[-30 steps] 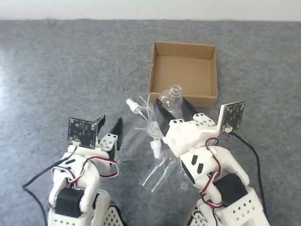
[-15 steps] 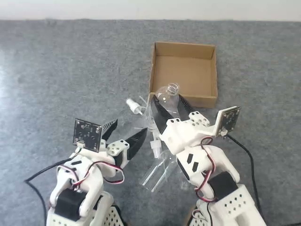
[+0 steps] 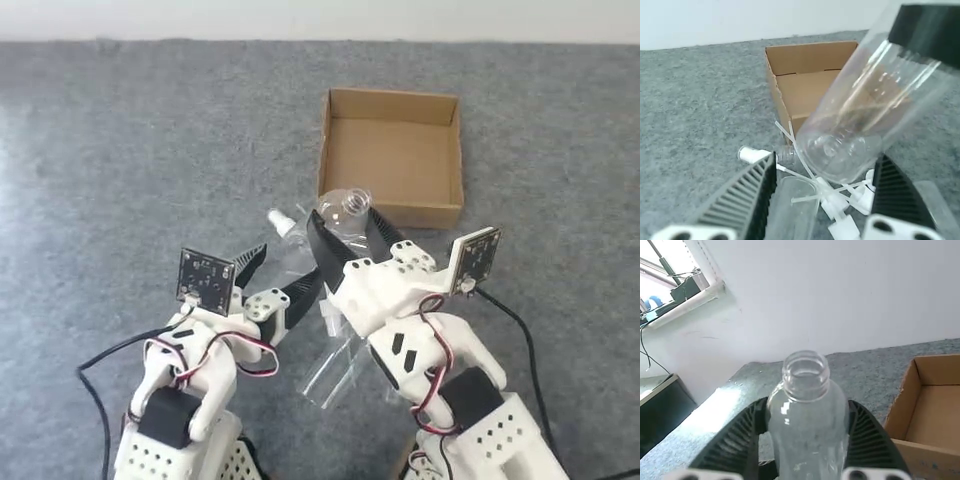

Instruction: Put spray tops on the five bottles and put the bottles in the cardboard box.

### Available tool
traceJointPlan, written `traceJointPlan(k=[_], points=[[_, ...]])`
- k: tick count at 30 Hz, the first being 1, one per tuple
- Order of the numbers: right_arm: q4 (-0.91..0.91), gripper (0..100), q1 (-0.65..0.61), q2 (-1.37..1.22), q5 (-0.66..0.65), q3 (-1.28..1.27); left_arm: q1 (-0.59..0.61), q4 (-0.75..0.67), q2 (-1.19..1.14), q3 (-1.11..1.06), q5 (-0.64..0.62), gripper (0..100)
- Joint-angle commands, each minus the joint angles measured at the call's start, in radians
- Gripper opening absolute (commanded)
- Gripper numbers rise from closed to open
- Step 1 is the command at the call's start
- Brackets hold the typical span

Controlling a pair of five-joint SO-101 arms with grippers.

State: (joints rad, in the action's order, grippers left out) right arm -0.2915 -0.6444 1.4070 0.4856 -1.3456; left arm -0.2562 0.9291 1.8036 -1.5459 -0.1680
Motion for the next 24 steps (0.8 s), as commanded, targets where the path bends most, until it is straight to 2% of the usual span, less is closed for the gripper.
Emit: traceJointPlan(k=[1,6,12,16,20,24], points=[[-0.019,9.1,-0.018,0.021,0.006,0.012,0.002,-0.041,0.018,0.01,-0.005,29],[-0.024,9.1,-0.007,0.021,0.002,0.012,0.002,0.054,0.018,0.071,-0.005,29],[-0.024,9.1,0.143,0.021,0.0,0.017,0.005,0.143,0.018,0.128,-0.005,29],[-0.024,9.1,0.203,0.021,-0.003,0.018,0.109,0.135,0.018,0.133,-0.003,29],[-0.024,9.1,0.226,0.021,-0.074,0.017,0.215,0.143,0.018,0.15,-0.005,29],[-0.025,9.1,0.262,0.021,-0.135,0.012,0.261,0.143,0.017,0.15,-0.005,29]])
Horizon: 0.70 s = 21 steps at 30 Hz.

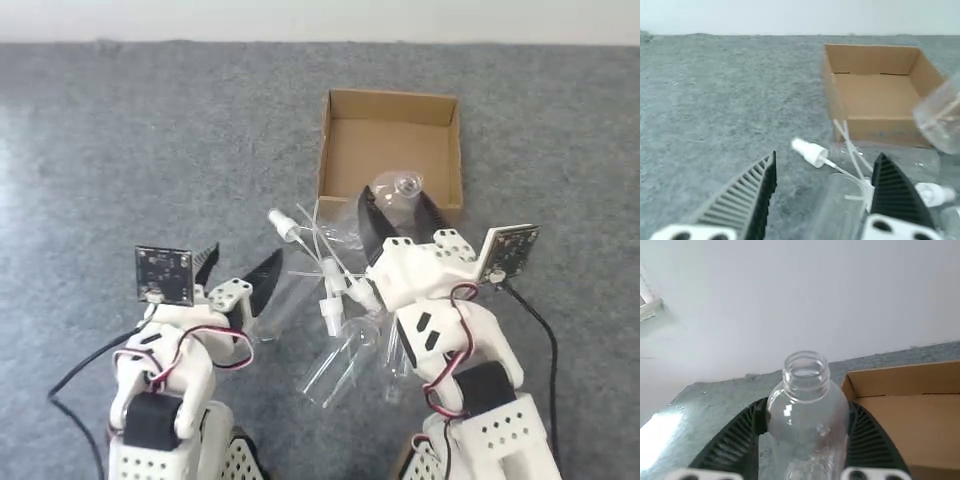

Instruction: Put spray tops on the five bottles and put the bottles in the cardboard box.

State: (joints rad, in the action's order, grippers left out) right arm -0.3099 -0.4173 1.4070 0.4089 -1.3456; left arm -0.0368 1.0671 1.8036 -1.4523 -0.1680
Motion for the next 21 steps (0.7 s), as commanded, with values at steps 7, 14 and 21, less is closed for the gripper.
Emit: traceJointPlan(k=[7,14,21], points=[[-0.125,9.4,0.097,0.021,-0.086,0.06,0.052,0.026,0.015,0.056,0.043,29],[-0.216,9.5,0.133,0.021,-0.087,0.103,0.049,0.1,0.014,0.097,0.1,29],[-0.214,9.5,0.217,0.021,-0.087,0.104,0.044,0.117,0.012,0.122,0.114,29]])
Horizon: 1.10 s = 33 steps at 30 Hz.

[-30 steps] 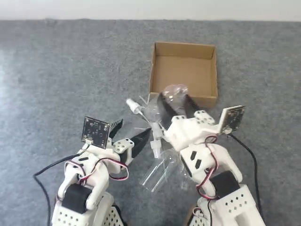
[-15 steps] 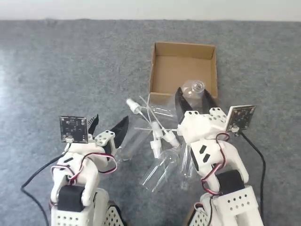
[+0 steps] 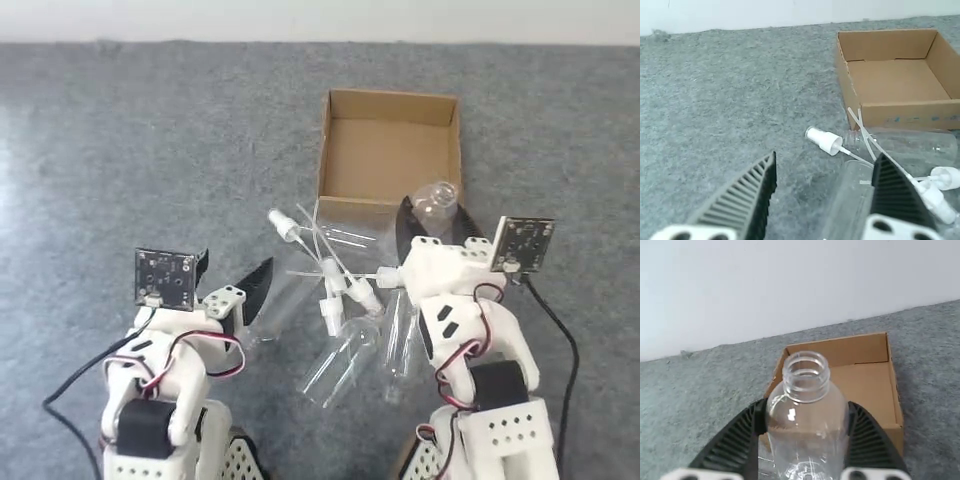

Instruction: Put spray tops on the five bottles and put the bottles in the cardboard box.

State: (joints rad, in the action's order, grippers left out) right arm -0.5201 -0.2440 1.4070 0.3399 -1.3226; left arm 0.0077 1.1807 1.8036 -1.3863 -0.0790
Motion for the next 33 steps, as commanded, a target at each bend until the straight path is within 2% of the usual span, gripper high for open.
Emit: traceJointPlan(k=[1,8,20,33], points=[[-0.004,9.5,0.061,0.021,-0.018,0.081,0.0,0.003,0.012,0.056,0.035,29],[-0.004,9.1,0.208,0.021,-0.017,0.081,-0.101,0.009,-0.061,0.127,0.115,25],[0.007,9.1,0.371,0.021,-0.012,0.083,-0.33,0.014,-0.621,0.438,0.272,24],[0.019,9.0,0.46,0.019,-0.015,0.086,-0.445,0.012,-0.988,0.639,0.278,24]])
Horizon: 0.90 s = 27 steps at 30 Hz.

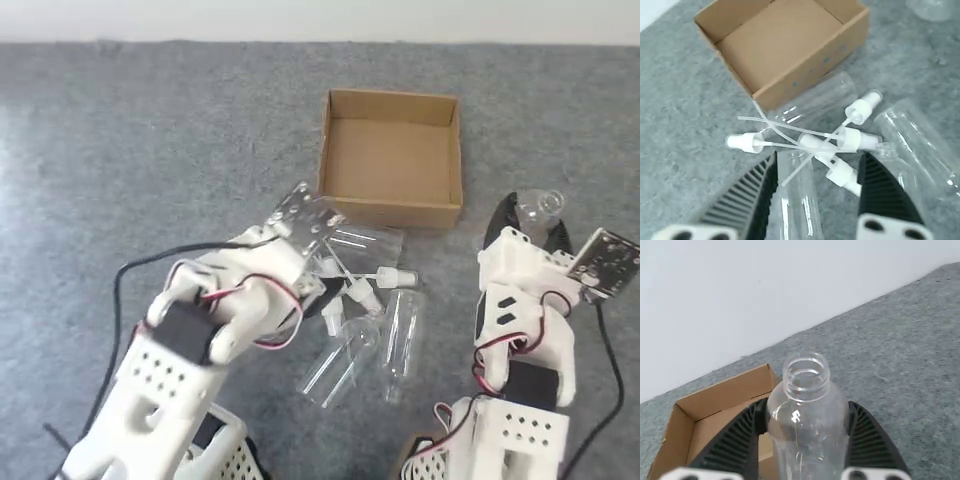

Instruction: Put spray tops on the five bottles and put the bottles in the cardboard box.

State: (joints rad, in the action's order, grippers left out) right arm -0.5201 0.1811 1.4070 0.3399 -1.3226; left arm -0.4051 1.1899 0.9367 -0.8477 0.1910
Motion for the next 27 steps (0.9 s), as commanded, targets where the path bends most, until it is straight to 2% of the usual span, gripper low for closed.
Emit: traceJointPlan(k=[1,4,7,15,27], points=[[0.019,9.0,0.047,0.019,-0.017,0.086,-0.043,0.003,-0.157,0.117,0.009,24],[0.021,9.0,0.065,0.019,-0.017,0.087,-0.074,0.003,-0.258,0.17,0.018,24],[0.021,9.0,0.064,0.019,-0.017,0.087,-0.109,0.003,-0.353,0.209,0.078,24],[0.021,9.0,0.064,0.019,-0.017,0.087,-0.121,0.005,-0.566,0.32,0.161,17],[0.021,9.0,0.064,0.019,-0.017,0.087,-0.198,0.003,-0.835,0.489,0.17,17]])
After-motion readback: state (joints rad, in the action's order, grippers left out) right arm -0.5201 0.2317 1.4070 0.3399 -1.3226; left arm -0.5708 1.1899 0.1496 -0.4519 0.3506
